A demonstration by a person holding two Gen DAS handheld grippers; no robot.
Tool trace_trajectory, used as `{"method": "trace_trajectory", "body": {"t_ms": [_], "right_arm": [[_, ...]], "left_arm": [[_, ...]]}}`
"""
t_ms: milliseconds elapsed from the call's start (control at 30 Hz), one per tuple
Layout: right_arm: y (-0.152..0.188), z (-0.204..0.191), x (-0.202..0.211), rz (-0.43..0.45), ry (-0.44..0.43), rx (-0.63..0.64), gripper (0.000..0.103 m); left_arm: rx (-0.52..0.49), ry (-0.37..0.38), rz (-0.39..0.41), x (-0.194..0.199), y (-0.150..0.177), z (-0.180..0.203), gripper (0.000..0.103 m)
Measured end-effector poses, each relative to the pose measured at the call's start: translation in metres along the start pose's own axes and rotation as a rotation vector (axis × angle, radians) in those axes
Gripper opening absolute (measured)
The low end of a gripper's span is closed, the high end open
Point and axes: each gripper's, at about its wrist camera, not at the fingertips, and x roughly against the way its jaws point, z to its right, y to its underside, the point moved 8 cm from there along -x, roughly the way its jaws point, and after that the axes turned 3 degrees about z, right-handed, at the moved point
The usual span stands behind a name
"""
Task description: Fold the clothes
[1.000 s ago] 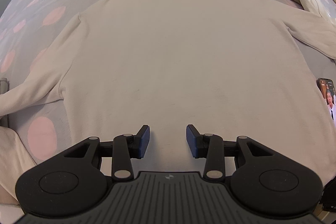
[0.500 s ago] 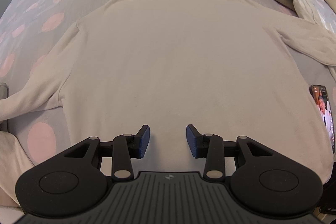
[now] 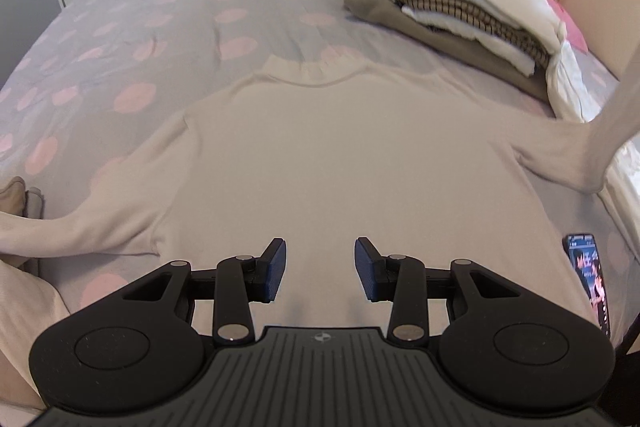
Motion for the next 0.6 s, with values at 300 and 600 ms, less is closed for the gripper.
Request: {"method": "trace_trajectory", "body": {"t_ms": [300, 600], "right_arm": [[0.022, -0.157, -0.053, -0.108, -0.228, 0.201, 0.004], [0.099, -0.24, -0.132, -0.289, -0.273, 0.287, 0.005]], "left_arm": [[0.1, -0.013, 0.029, 0.016, 0.007, -0.049, 0.036], [0.16, -0.016, 0.021, 0.02, 0.027, -0.086, 0.036]]}}
